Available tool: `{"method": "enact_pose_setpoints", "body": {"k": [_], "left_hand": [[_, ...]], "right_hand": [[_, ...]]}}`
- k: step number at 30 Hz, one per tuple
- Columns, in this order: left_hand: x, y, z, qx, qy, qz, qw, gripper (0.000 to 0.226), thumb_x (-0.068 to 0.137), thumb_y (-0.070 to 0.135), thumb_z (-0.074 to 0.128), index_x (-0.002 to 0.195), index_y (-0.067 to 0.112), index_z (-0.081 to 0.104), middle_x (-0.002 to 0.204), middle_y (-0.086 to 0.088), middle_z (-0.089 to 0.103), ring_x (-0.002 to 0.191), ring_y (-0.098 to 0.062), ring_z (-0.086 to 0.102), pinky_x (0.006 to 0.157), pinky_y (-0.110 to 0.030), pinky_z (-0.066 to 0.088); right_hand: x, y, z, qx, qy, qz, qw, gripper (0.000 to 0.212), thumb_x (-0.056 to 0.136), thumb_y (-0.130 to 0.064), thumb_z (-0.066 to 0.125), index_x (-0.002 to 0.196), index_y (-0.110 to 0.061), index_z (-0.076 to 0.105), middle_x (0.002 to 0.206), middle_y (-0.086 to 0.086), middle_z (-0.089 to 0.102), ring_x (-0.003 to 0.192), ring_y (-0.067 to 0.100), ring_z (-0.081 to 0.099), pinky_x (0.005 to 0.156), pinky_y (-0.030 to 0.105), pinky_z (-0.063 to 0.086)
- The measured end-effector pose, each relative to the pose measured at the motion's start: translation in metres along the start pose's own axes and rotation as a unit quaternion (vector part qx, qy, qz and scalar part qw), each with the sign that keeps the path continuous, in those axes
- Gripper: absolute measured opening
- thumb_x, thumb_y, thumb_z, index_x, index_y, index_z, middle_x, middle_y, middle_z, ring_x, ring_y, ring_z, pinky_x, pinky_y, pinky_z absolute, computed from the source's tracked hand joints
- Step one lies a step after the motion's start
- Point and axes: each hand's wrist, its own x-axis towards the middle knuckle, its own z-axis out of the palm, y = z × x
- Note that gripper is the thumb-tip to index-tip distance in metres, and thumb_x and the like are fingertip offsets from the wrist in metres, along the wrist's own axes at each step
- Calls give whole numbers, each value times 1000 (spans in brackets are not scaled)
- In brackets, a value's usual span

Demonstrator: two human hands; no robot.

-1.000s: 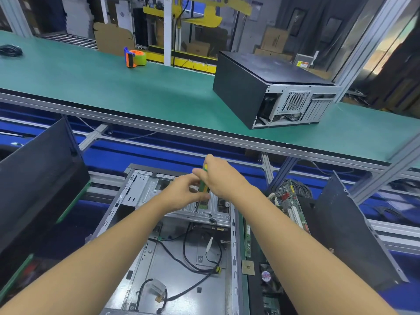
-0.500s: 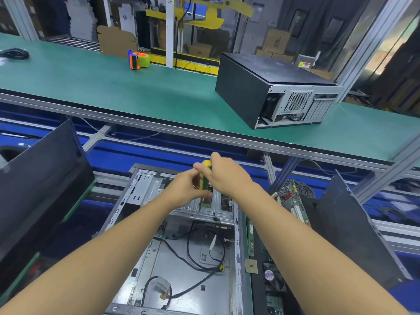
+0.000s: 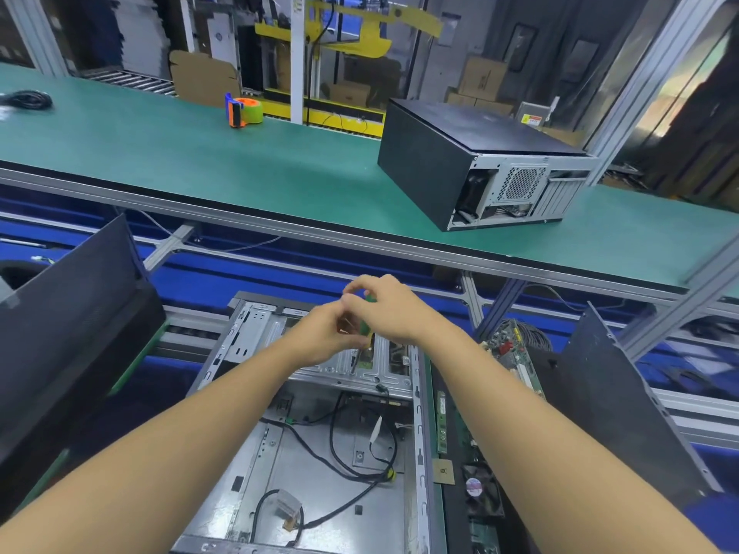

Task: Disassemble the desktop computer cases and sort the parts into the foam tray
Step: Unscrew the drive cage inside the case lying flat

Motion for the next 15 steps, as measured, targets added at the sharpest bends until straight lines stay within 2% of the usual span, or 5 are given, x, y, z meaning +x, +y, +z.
{"method": "enact_pose_setpoints", "body": {"k": [3, 6, 8, 12, 15], "left_hand": [[2, 0, 2, 59, 12, -7, 998, 27, 76, 37, 86, 84, 17, 69, 79, -1, 69, 72, -15, 60, 72, -36, 51], [-2, 6, 6, 55, 14, 19, 998, 20, 77, 38, 85, 76, 40, 65, 73, 20, 64, 65, 5, 56, 60, -15, 41], [-5, 7, 3, -7, -8, 35, 999, 30, 83, 26, 82, 80, 51, 65, 82, 29, 66, 72, 12, 59, 64, -8, 44], [-8, -1, -3, -77, -35, 34, 996, 31, 91, -1, 68, 100, 28, 68, 96, 15, 75, 97, -3, 69, 88, -18, 51], [-5, -1, 1, -60, -1, 27, 998, 25, 86, 4, 75, 95, 25, 68, 90, 5, 75, 87, -5, 69, 82, -24, 53]], "right_hand": [[0, 1, 6, -140, 44, 44, 988, 48, 99, -61, 41, 123, -20, 52, 113, 8, 47, 104, 31, 48, 78, 40, 41], [4, -1, 10, -159, 50, 48, 985, 35, 102, -50, 46, 107, -15, 45, 102, 8, 47, 89, 31, 51, 68, 37, 40], [5, -3, 8, -135, 32, 25, 990, 26, 100, -35, 53, 114, -13, 49, 109, 6, 47, 88, 28, 51, 65, 36, 39], [7, -3, 0, -102, -20, -6, 995, 34, 88, -7, 56, 118, -23, 52, 116, -1, 48, 88, 20, 55, 59, 30, 40], [8, 1, 2, -50, -23, -15, 998, 20, 91, -20, 57, 110, -24, 55, 120, -1, 49, 96, 20, 53, 64, 30, 42]]}}
